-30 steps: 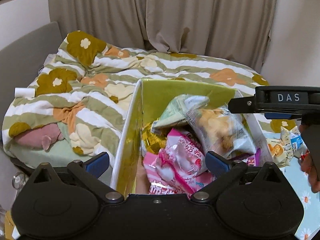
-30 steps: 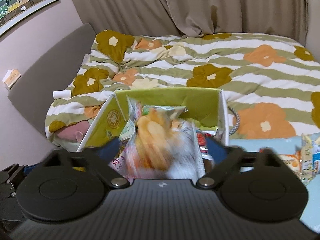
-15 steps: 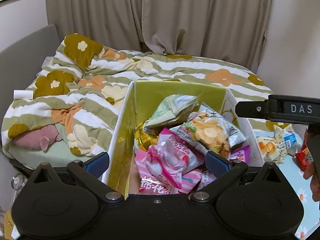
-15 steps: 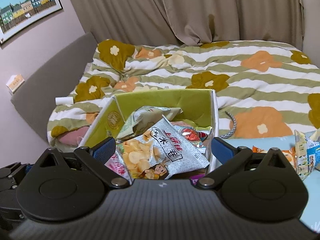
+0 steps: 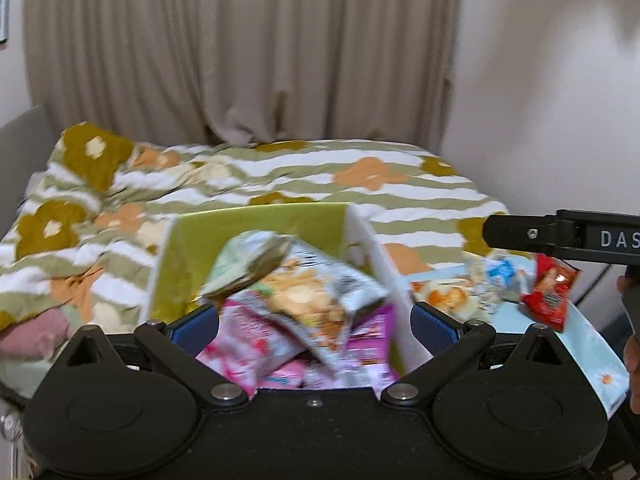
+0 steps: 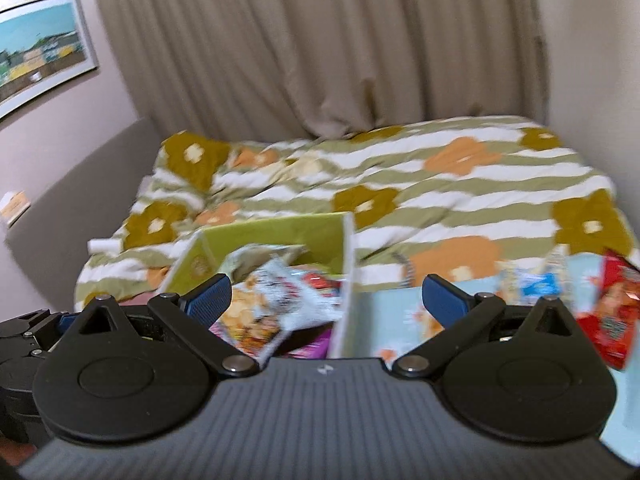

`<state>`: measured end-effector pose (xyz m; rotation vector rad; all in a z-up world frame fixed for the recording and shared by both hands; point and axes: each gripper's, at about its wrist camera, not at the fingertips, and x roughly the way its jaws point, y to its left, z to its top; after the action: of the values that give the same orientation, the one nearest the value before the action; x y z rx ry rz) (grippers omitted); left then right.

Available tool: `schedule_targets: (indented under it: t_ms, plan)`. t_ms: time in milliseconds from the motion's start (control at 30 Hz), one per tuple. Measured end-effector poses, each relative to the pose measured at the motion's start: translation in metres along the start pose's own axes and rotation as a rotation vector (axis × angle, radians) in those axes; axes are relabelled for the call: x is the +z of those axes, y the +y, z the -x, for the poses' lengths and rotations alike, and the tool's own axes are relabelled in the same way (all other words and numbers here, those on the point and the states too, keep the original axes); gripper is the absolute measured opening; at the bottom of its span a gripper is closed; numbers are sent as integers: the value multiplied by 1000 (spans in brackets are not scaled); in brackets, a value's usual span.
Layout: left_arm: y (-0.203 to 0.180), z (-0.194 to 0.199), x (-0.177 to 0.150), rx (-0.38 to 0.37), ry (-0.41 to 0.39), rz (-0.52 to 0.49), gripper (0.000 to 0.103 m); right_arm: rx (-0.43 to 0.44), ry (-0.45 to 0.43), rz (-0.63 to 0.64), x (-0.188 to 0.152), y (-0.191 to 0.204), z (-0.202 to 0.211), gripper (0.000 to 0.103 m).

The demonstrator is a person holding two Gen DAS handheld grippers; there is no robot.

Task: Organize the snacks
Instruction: 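Move both tools back over the remaining snack bags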

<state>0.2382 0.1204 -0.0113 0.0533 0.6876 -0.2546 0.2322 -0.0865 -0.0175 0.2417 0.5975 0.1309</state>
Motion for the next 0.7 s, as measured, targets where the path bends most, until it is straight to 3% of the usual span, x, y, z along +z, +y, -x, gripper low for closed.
schedule_targets:
  t_ms: [333, 600, 700]
  plan:
    - [-70, -2, 0, -44, -8, -68, 103, -139, -51, -89, -2, -87, 49, 103]
    - [-143, -26, -8, 12, 25, -51, 103, -276, -44, -56, -3, -163, 61, 103]
    - [-164, -40, -14, 38, 50, -39, 103, -278, -9, -81, -6, -196, 55, 103]
